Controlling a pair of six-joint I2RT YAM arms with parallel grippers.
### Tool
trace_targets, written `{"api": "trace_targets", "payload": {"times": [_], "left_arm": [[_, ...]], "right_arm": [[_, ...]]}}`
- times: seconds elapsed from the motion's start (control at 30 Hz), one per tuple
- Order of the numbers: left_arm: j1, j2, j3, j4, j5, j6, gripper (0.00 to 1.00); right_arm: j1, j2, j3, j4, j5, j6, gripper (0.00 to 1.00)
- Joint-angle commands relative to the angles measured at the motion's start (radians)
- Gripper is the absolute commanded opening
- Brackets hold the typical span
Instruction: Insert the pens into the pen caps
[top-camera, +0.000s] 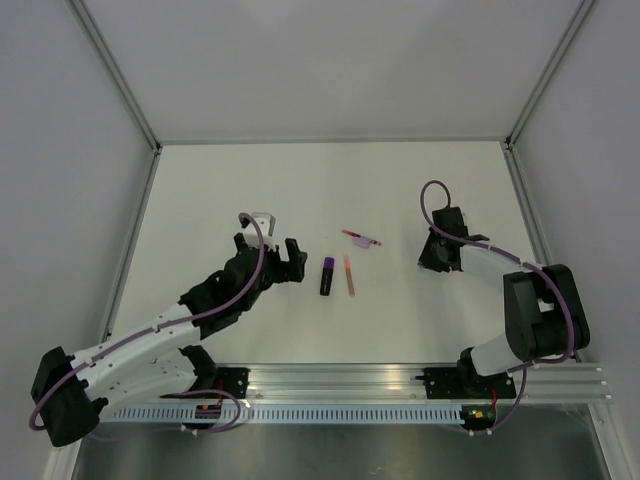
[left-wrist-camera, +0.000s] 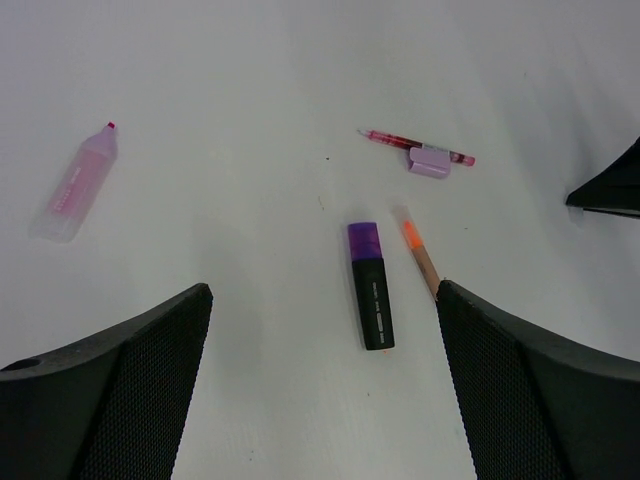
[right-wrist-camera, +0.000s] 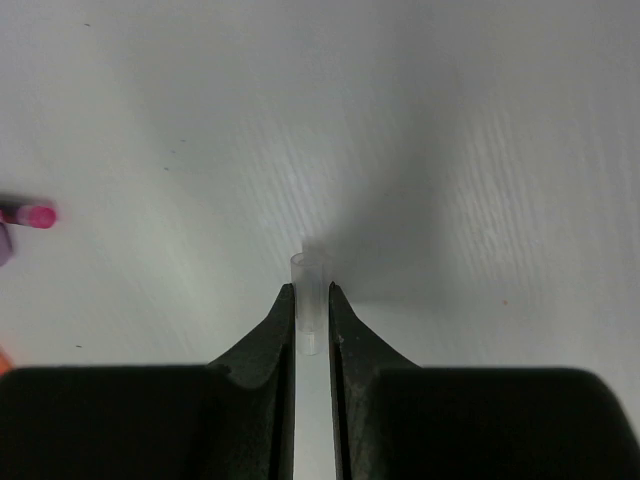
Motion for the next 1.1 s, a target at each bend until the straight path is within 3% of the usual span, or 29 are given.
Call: {"api": "trace_targets", "payload": {"times": [0.0, 0.1, 0.33, 0.5, 0.67, 0.87, 1.07], "left_arm": [[-0.001, 0.053, 0.115, -0.023, 0.001, 0.033, 0.97], [0.004, 0.135, 0.184, -0.047, 0.008, 0.035, 0.97], [0.008, 0.347, 0.408, -0.093, 0.093, -0.042, 0.95], [0.008, 0.543, 0.565, -0.168, 0.061, -0.250, 0.91], [0.013, 0.724, 0.766, -0.257, 0.123, -0.465, 0.89], [0.051, 0.925, 0.993, -0.492, 0.143, -0.781, 0.85], [0.155, 1.057, 1.050, -0.508, 0.404, -1.008, 0.70]], "right_arm": [[0.015, 0.046, -0.020, 0.133, -0.075, -0.016, 0.00], [0.034, 0.063, -0.031, 0.204, -0.156, 0.021, 0.00], [0.059, -0.009, -0.078, 0.266, -0.163, 0.059, 0.00], [0.067, -0.060, -0.095, 0.270, -0.108, 0.059, 0.00], [0.068, -0.066, -0.098, 0.269, -0.101, 0.055, 0.00], [0.067, -0.080, -0.108, 0.293, -0.126, 0.058, 0.00], [0.067, -0.109, -0.112, 0.295, -0.115, 0.055, 0.00]]}}
